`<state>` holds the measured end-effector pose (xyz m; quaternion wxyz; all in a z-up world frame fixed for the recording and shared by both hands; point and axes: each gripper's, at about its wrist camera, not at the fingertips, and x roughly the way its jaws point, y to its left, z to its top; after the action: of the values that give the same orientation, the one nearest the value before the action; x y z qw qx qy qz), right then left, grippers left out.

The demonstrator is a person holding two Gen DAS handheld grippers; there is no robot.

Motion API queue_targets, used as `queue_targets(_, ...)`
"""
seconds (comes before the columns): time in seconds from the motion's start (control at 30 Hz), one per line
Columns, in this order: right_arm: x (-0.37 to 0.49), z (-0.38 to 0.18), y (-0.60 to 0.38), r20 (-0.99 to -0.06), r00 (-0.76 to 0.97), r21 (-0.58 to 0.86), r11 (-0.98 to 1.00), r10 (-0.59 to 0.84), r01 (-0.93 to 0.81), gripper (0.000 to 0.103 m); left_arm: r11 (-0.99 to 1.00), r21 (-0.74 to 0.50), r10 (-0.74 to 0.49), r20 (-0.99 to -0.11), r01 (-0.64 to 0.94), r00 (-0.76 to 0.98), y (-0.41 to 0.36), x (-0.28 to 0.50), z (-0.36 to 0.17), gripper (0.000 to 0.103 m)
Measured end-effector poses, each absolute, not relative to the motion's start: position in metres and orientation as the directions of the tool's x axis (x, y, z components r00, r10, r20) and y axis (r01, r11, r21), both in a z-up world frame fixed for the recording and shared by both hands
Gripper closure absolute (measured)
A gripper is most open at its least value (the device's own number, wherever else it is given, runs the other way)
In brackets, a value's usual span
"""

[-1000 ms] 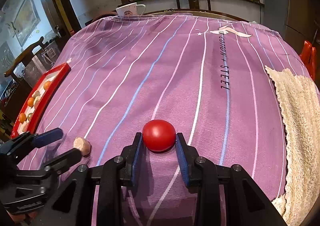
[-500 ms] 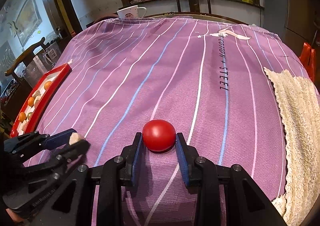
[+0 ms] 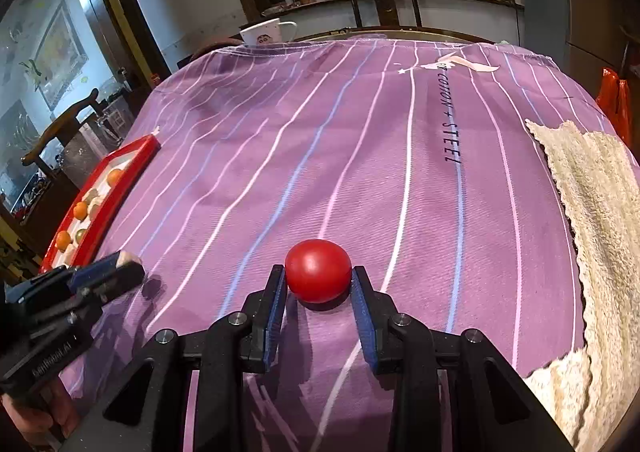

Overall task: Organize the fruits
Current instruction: 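Release the round block into the tray with the left tool while the right tool drops the tomato there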

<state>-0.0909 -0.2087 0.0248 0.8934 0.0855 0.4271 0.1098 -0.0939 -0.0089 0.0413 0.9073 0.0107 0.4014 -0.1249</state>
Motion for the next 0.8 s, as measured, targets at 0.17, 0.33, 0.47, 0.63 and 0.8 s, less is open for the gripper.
queue_targets(0.17, -0.102, 0.038, -0.197, -0.722, 0.630, 0.242, 0.958, 0.285, -0.157, 0.067, 0.976, -0.088, -0.203, -0.708, 0.201, 0.676, 0.007, -0.101, 0.052, 0.079)
queue_targets(0.33, -0.114, 0.051, -0.181, -0.704, 0.642, 0.231, 0.953, 0.304, -0.198, 0.067, 0.981, -0.114, -0.190, -0.690, 0.155, 0.698, 0.028, -0.108, 0.059, 0.079)
queue_targets(0.47, -0.121, 0.058, -0.165, -0.697, 0.642, 0.218, 0.948, 0.318, -0.233, 0.067, 0.984, -0.140, -0.177, -0.676, 0.111, 0.716, 0.050, -0.113, 0.064, 0.079)
queue_targets(0.63, -0.125, 0.066, -0.139, -0.697, 0.629, 0.206, 0.936, 0.346, -0.287, 0.067, 0.986, -0.165, -0.139, -0.660, 0.037, 0.738, 0.083, -0.119, 0.069, 0.079)
queue_targets(0.8, -0.125, 0.073, -0.105, -0.700, 0.607, 0.186, 0.917, 0.376, -0.353, 0.067, 0.981, -0.187, -0.077, -0.646, -0.060, 0.760, 0.128, -0.124, 0.073, 0.079)
